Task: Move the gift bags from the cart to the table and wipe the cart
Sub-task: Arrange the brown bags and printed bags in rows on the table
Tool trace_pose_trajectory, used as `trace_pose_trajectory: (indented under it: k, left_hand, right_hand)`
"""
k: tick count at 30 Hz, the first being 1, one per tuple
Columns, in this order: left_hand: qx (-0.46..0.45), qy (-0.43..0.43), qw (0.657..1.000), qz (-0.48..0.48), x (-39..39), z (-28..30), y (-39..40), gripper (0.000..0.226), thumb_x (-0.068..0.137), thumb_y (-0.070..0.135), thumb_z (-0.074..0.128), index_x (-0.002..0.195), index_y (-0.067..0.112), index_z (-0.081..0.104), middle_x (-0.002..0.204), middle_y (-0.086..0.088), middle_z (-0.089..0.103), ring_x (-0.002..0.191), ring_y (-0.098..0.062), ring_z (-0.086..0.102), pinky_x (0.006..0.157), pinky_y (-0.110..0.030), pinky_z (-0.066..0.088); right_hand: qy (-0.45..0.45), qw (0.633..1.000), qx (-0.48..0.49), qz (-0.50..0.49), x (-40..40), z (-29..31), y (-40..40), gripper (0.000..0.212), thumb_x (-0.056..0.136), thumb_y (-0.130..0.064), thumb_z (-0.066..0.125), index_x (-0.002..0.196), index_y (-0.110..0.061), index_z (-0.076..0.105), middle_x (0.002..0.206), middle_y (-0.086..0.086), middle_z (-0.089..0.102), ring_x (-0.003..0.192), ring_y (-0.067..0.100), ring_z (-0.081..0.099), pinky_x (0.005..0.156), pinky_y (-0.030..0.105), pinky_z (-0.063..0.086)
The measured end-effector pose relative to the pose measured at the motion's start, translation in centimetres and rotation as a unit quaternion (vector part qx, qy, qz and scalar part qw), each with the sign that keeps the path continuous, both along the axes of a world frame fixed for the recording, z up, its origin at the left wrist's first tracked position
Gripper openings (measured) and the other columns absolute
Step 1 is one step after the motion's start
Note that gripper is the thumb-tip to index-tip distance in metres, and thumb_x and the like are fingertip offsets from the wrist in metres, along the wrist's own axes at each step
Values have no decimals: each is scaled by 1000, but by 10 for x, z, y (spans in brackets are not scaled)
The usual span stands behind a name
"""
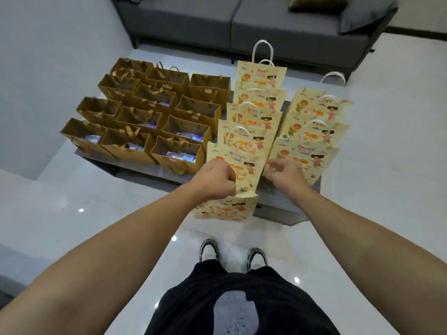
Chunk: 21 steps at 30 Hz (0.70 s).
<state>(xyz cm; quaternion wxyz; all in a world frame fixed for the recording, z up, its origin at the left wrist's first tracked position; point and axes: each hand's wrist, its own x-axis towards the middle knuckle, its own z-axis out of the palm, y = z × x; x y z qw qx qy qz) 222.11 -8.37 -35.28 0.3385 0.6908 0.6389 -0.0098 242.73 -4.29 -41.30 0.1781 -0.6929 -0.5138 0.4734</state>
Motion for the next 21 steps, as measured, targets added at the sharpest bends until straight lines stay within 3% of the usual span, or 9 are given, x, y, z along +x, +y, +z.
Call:
trace_pose_trajectory:
  k: [3,7,10,13,18,21]
  left_hand:
    - [1,-12,1000,-26,35,7,13,6,78,18,78,73,17,75,73,-1,67,81,-21,62,59,-27,45]
    - [5,-27,998,-50,86,19,30,10,75,19,82,70,13,76,71,-3,69,78,-18,63,62,-30,51]
    - [14,-29,997,-74,120,22,41,8,72,18,81,69,12,77,71,-8,71,80,-20,64,66,-37,56]
    - [21,-33,996,-75,147,24,48,7,70,16,80,66,12,77,66,-7,69,75,-19,64,59,-33,54]
    - [40,-38,995,-85,179,21,63,7,71,15,77,66,11,76,66,-7,70,74,-18,66,60,-29,53]
    - [41,-38,994,-96,192,20,73,6,72,14,78,66,13,77,64,-4,69,72,-17,66,59,-27,53]
  right_hand:
    - [5,997,-64,54,33,-9,-17,56,81,9,64,133,-10,64,134,3,63,130,18,54,107,32,45]
    - [14,991,-110,81,70,-11,-34,55,79,1,74,131,-14,65,135,3,61,126,19,55,103,31,49]
    - [12,996,-86,36,96,-14,-38,44,82,1,73,122,-15,69,125,0,61,118,18,55,93,28,49]
    - [-9,998,-63,-15,118,-18,-36,24,87,-7,73,109,-19,74,116,0,64,109,20,57,84,28,49]
    - [-37,997,-37,-49,145,-23,-28,12,89,-17,74,99,-22,78,116,3,69,111,25,60,92,36,53]
    - [-41,997,-21,-63,154,-19,-22,8,89,-18,75,96,-18,79,110,3,70,106,24,61,88,35,53]
